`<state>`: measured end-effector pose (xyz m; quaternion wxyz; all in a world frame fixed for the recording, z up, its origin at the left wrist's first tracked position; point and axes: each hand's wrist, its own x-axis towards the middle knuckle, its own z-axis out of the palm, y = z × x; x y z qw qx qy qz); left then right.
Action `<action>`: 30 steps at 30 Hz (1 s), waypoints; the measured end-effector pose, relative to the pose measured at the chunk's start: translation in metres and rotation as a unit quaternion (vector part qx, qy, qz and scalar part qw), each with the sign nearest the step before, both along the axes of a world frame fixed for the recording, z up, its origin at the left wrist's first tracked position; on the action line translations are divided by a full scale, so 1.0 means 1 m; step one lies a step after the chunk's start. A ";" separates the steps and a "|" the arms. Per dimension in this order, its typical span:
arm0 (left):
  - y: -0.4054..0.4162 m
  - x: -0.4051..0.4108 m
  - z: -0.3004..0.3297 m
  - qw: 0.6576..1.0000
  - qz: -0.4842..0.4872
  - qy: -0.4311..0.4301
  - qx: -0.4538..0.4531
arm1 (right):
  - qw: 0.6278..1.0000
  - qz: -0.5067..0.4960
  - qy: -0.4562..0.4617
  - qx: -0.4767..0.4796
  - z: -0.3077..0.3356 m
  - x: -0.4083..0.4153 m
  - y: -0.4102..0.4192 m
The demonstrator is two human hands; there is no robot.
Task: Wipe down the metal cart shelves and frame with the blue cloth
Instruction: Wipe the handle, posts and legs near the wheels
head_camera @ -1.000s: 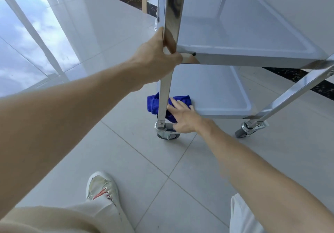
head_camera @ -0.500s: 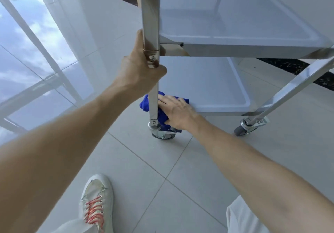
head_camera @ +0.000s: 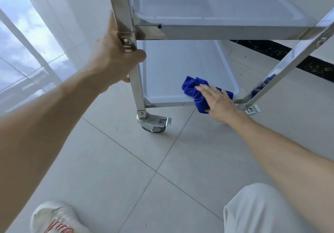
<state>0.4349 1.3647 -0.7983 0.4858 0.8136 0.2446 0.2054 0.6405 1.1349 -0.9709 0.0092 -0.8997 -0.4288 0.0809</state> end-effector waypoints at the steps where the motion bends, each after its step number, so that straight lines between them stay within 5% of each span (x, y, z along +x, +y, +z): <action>1: 0.000 0.001 -0.001 1.000 -0.001 -0.002 0.000 | 1.000 0.000 -0.010 -0.016 0.001 -0.006 0.007; 10: 0.009 -0.001 -0.004 1.000 -0.002 0.002 -0.011 | 0.994 0.106 -0.011 -0.023 0.006 -0.106 0.140; 16: 0.023 -0.008 -0.003 1.000 -0.005 0.005 -0.016 | 0.995 0.096 -0.030 -0.008 0.002 -0.059 0.087; 23: 0.023 -0.005 -0.005 1.000 -0.016 0.002 -0.004 | 0.998 -0.031 -0.011 -0.054 0.004 0.015 -0.019; 30: 0.023 -0.007 -0.005 1.000 -0.012 -0.004 -0.006 | 0.999 -0.015 -0.033 -0.031 0.003 -0.035 0.039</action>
